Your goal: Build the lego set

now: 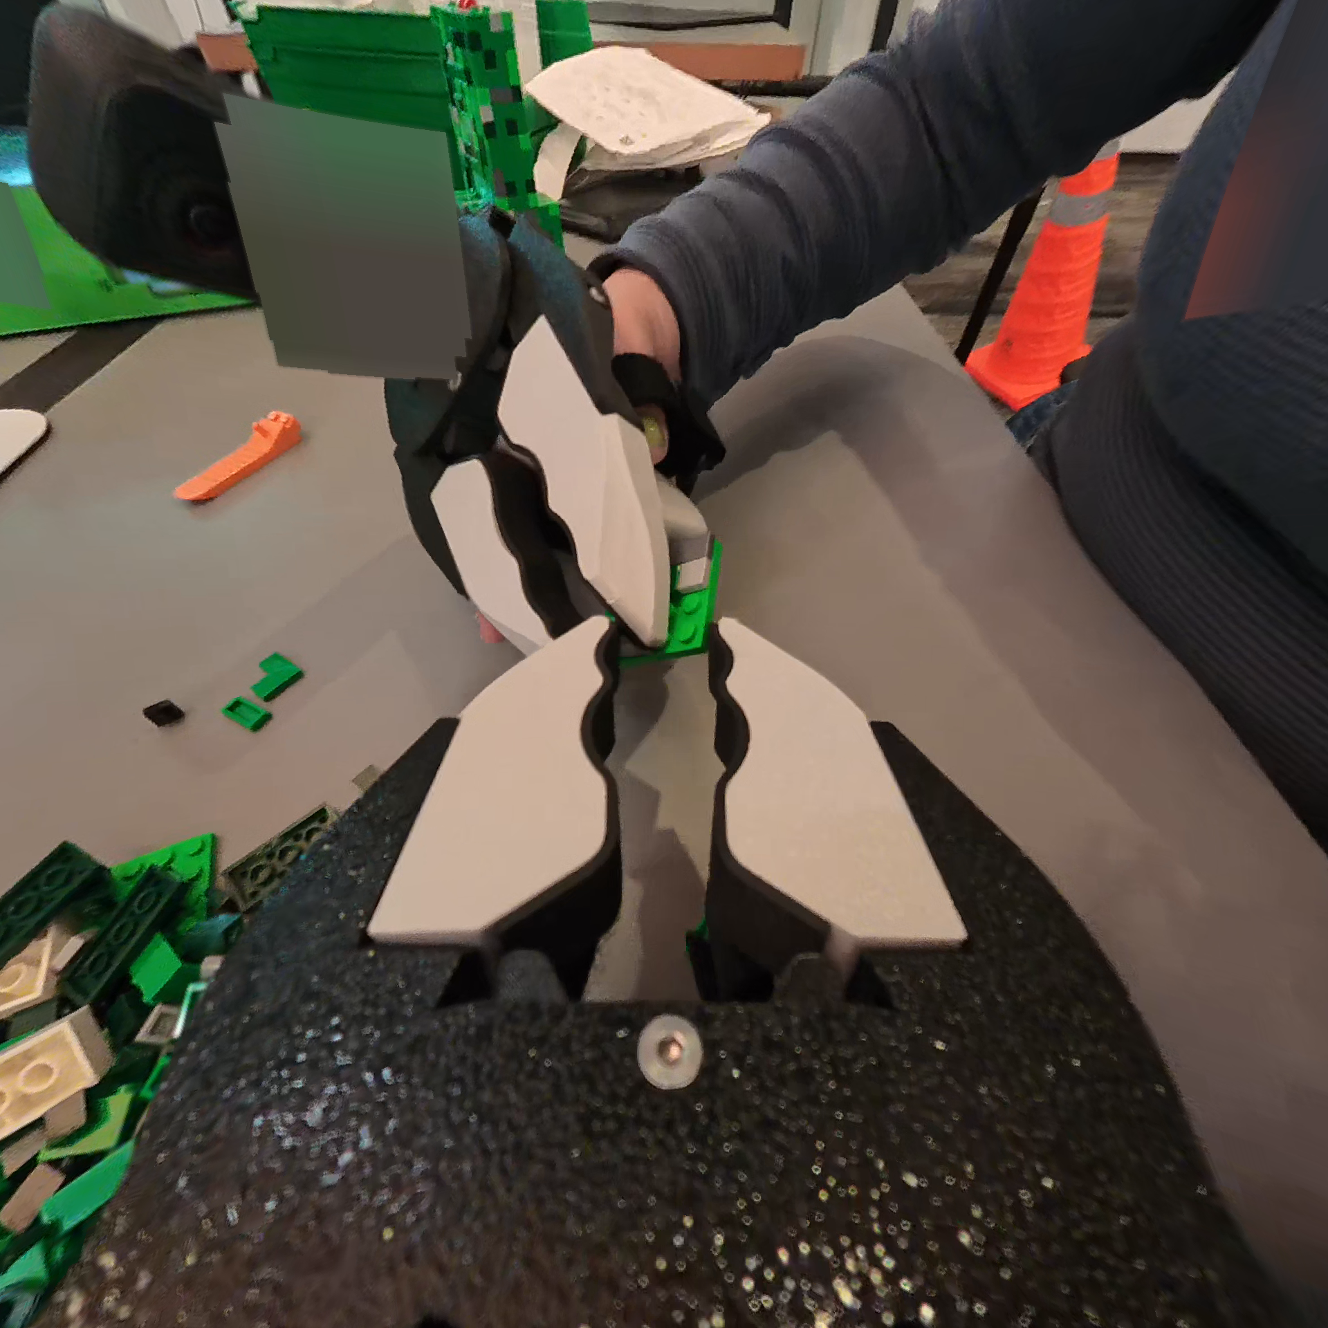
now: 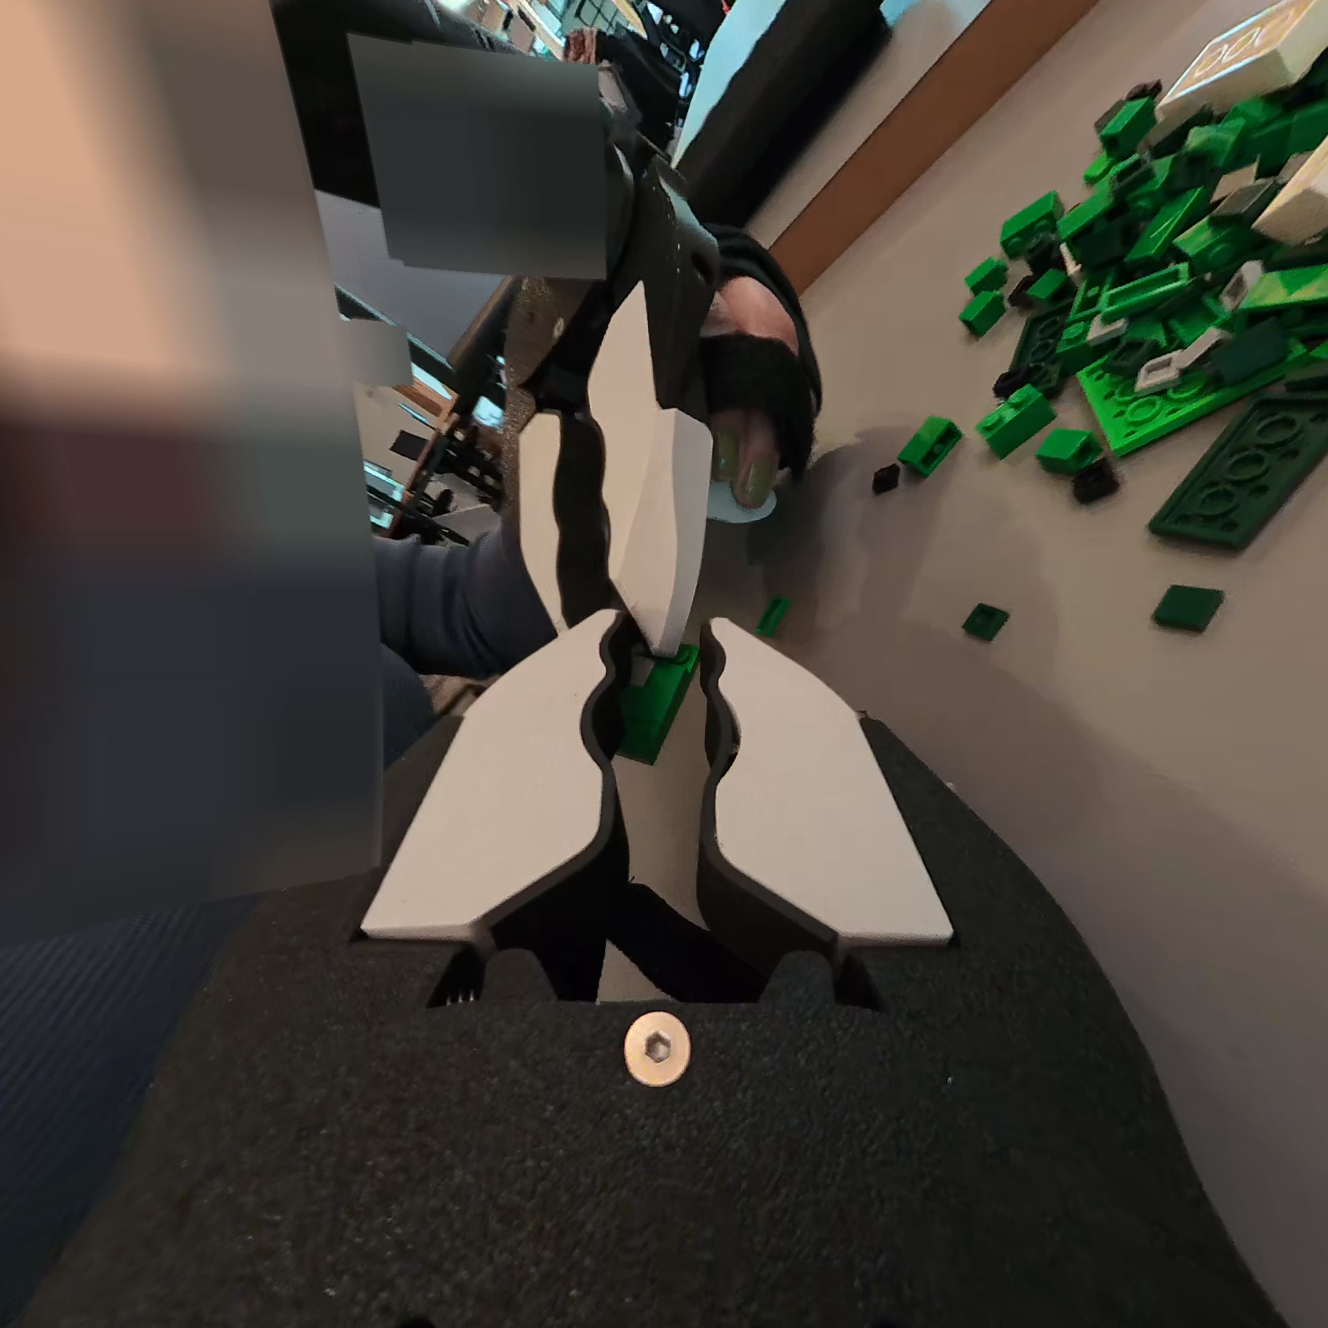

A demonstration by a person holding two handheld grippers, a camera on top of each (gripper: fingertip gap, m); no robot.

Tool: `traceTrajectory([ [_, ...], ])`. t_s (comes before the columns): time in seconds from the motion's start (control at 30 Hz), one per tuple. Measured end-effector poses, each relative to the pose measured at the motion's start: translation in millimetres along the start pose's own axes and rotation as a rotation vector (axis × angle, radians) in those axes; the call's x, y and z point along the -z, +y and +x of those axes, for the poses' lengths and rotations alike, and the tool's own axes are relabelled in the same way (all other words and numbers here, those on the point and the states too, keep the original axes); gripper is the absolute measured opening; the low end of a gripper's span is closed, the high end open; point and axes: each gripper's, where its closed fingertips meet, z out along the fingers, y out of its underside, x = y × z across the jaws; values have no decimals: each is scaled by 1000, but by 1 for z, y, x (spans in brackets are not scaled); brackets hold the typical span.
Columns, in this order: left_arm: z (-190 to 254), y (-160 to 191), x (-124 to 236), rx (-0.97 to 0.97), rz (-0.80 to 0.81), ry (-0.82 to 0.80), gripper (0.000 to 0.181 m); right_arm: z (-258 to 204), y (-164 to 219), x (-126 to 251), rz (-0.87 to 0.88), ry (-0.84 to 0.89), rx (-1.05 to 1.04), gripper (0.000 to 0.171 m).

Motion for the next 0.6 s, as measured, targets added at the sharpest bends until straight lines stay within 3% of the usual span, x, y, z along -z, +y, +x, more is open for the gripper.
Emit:
traceTrajectory([
  [0.27, -3, 27, -8, 28, -161, -13, 19, 28, 22, 4, -188, 227, 237, 14],
  [0.37, -3, 31, -7, 45, -188, -15, 22, 29, 28, 7, -256, 268, 336, 20],
  [0.6, -15, 31, 7, 103, -155, -76, 27, 15, 23, 32, -204, 336, 429, 20],
])
